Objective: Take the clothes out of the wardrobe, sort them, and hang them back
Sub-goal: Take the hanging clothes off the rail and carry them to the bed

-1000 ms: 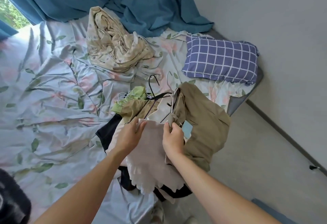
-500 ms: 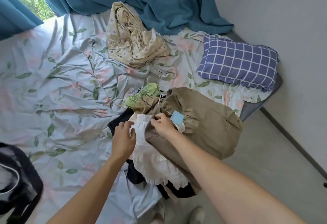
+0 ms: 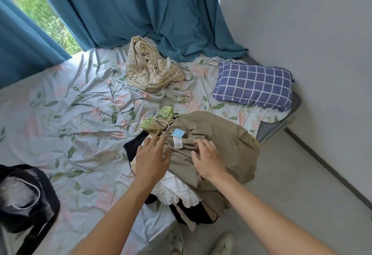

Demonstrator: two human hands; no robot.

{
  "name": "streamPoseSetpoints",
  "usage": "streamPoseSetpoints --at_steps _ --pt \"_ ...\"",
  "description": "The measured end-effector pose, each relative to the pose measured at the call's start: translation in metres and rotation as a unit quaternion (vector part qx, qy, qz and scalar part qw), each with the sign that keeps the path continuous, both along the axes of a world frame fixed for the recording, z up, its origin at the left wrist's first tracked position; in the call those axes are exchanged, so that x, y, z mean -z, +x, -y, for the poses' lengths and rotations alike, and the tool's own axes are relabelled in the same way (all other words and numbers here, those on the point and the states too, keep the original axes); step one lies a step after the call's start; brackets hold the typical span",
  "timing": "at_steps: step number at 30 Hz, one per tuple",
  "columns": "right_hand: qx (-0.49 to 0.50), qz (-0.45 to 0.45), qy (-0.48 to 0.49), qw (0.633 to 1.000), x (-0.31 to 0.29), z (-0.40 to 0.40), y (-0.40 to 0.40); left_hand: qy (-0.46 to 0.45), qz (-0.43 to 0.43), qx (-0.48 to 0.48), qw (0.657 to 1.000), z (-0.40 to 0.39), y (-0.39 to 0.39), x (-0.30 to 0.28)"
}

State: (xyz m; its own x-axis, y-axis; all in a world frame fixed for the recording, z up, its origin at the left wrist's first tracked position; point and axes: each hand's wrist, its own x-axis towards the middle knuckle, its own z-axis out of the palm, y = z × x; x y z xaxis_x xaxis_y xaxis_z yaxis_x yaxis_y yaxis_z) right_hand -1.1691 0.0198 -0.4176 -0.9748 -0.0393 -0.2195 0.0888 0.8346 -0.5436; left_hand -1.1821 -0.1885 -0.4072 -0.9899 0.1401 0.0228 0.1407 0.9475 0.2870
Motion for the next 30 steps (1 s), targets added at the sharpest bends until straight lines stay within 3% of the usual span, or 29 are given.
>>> streamPoseSetpoints --at_steps 5,9,15,22,27,30 --pt "0.048 -0.063 0.062 0.995 -0.046 -0.060 0.056 -0.019 -0.061 0.087 0.994 -0.054 0.034 -0.050" --pt "0.133 -0.097 0.114 0.980 -0.081 -0.103 0.112 0.009 -0.034 0.178 0.983 -0.101 0.050 -0.070" --pt "0.346 -0.115 0.153 0.919 -0.120 -0.123 0.222 0.034 -0.047 0.396 0.917 -0.190 0.084 -0.106" --pt "0.556 -0.100 0.182 0.805 -0.138 -0.065 0.376 0.054 -0.033 0.604 0.795 -0.223 0.185 -0.119" --pt "0.675 -0.030 0.190 0.712 -0.153 -0.007 0.515 0.061 -0.041 0.728 0.682 -0.233 0.304 -0.131" --pt "0.744 -0.021 0.198 0.638 -0.159 0.037 0.592 0.089 -0.045 0.785 0.611 -0.230 0.384 -0.142"
